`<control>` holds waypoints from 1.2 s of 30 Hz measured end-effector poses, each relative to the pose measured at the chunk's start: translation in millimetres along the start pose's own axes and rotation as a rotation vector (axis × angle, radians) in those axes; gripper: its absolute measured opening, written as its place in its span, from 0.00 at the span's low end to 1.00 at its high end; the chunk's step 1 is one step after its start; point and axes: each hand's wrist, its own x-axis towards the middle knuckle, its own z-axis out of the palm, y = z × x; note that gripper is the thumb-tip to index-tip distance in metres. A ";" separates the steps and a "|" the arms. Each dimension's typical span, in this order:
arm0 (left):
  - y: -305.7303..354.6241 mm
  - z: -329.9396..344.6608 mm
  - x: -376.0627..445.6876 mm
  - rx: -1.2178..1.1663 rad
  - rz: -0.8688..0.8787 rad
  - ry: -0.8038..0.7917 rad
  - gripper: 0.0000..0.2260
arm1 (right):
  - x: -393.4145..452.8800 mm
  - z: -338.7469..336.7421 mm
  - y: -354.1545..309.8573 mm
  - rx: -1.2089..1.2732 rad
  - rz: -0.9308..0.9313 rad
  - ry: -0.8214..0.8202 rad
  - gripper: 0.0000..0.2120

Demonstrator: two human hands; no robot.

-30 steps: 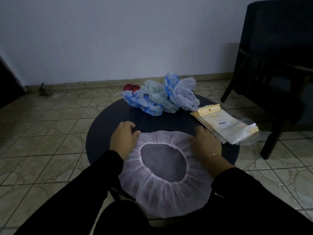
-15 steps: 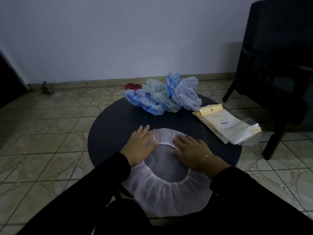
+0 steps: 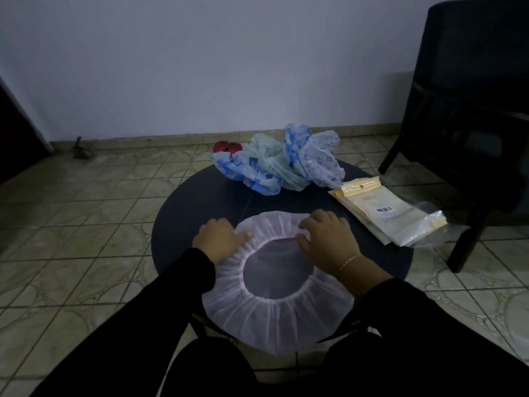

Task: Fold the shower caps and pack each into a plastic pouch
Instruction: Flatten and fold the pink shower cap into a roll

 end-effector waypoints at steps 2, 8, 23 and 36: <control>5.4 3.2 -4.8 -0.184 0.069 -0.008 0.27 | 4.6 5.9 3.0 0.056 -0.074 -0.087 0.23; 1.9 4.7 -12.7 -0.485 0.161 0.037 0.15 | 2.7 24.2 16.8 0.012 -0.120 -0.400 0.28; 23.5 27.1 -26.9 0.279 0.593 0.035 0.25 | -2.2 21.5 21.4 -0.002 -0.052 -0.373 0.26; 2.1 2.0 -20.4 0.364 0.543 0.067 0.30 | -2.9 -4.1 12.8 -0.242 0.181 -0.210 0.28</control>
